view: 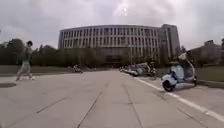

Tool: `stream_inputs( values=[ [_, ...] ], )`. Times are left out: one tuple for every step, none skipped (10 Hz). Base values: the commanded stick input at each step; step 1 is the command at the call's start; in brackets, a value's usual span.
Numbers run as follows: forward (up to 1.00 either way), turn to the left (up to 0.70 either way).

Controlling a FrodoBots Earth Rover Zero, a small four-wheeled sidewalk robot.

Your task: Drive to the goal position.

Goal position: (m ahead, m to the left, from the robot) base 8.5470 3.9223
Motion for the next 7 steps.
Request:
stream_inputs(
  values=[
    [1.00, 0.00],
    [1.00, 0.00],
    [1.00, 0.00],
    [1.00, 0.00],
    [1.00, 0.00],
    [1.00, 0.00],
    [1.00, 0.00]
  ],
)
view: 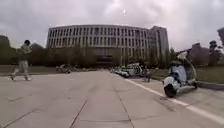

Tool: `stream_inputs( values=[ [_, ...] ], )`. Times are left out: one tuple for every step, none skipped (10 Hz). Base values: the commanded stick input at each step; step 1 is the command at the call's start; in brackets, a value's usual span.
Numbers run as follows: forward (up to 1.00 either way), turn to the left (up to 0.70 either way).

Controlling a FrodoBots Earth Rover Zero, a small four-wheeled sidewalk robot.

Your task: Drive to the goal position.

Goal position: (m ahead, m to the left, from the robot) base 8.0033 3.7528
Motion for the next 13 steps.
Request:
stream_inputs(
  values=[
    [1.00, 0.00],
    [1.00, 0.00],
    [1.00, 0.00],
    [1.00, 0.00],
    [1.00, 0.00],
    [1.00, 0.00],
    [1.00, 0.00],
    [1.00, 0.00],
    [1.00, 0.00],
    [1.00, 0.00],
    [1.00, 0.00],
    [1.00, 0.00],
    [1.00, 0.00]
  ],
)
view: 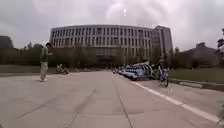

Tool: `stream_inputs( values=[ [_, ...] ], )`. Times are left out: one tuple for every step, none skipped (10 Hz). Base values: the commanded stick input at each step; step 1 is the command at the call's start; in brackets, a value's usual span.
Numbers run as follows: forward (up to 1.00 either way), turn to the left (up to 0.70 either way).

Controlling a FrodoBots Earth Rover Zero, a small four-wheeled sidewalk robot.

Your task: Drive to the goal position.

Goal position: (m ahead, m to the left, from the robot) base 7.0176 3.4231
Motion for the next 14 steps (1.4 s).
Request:
stream_inputs(
  values=[
    [1.00, 0.00],
    [1.00, 0.00],
    [1.00, 0.00],
    [1.00, 0.00],
    [1.00, 0.00],
    [1.00, 0.00],
    [1.00, 0.00],
    [1.00, 0.00],
    [1.00, 0.00],
    [1.00, 0.00],
    [1.00, 0.00],
    [1.00, -0.07],
    [1.00, -0.40],
    [1.00, -0.40]
  ],
)
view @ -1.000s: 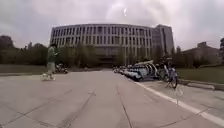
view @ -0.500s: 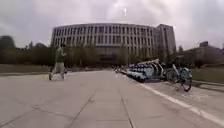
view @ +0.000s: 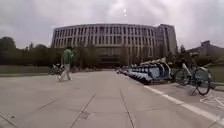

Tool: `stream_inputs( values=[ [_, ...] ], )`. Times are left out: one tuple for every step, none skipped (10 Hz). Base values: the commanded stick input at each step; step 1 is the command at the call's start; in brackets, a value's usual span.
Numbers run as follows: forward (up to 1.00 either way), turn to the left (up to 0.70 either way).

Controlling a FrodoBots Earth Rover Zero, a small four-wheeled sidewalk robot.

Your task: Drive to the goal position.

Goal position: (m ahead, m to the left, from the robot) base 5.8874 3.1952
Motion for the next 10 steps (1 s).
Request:
stream_inputs(
  values=[
    [1.00, -0.36],
    [1.00, 0.00],
    [1.00, 0.00],
    [1.00, 0.00],
    [1.00, 0.00],
    [1.00, 0.00],
    [1.00, 0.00],
    [1.00, 0.00],
    [1.00, 0.00],
    [1.00, 0.00]
  ],
)
